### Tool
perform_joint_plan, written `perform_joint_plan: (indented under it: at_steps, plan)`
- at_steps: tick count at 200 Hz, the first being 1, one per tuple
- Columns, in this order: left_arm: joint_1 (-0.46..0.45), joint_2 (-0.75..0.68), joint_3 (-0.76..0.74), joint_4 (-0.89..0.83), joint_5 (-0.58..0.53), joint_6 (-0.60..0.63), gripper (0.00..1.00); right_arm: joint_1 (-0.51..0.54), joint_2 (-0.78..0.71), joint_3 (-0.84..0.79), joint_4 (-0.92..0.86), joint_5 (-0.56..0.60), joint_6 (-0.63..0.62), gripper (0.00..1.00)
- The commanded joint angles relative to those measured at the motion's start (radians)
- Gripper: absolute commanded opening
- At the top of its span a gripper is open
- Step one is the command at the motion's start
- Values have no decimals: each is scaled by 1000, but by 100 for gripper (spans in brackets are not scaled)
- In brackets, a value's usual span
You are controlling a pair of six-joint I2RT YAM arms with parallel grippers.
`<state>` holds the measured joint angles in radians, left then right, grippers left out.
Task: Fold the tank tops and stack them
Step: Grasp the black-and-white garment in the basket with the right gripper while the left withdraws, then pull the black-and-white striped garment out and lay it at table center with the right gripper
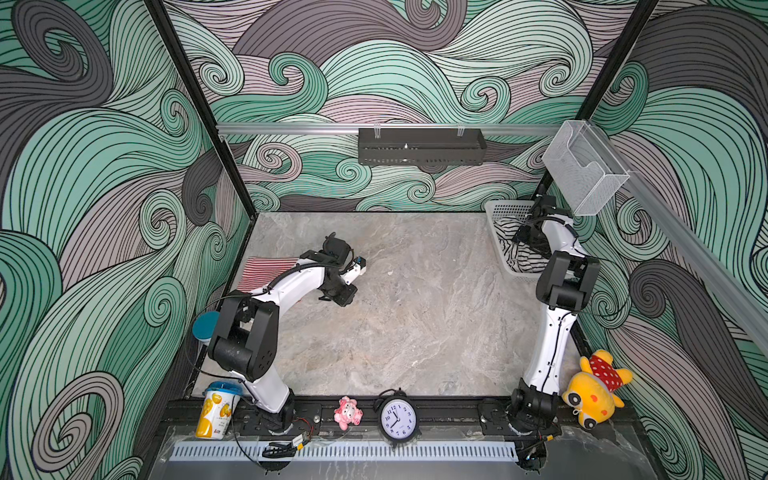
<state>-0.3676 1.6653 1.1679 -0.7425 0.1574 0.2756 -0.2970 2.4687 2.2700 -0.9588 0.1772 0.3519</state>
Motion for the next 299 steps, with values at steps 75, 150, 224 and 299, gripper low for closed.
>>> perform_joint_plan:
  at_steps: [75,150,224,299]
  plan:
    - [-3,14,6,3,-12,-17,26,-22,20,7,-68,-74,1,57]
    - [-4,-48,-16,3,-15,-15,26,21,-221,-100,-23,-182,24,0]
    - [-3,-83,-24,9,-8,-15,26,89,-588,-157,-12,-307,77,0]
    - [-2,-98,-18,22,-21,-22,26,260,-888,-132,26,-524,171,0]
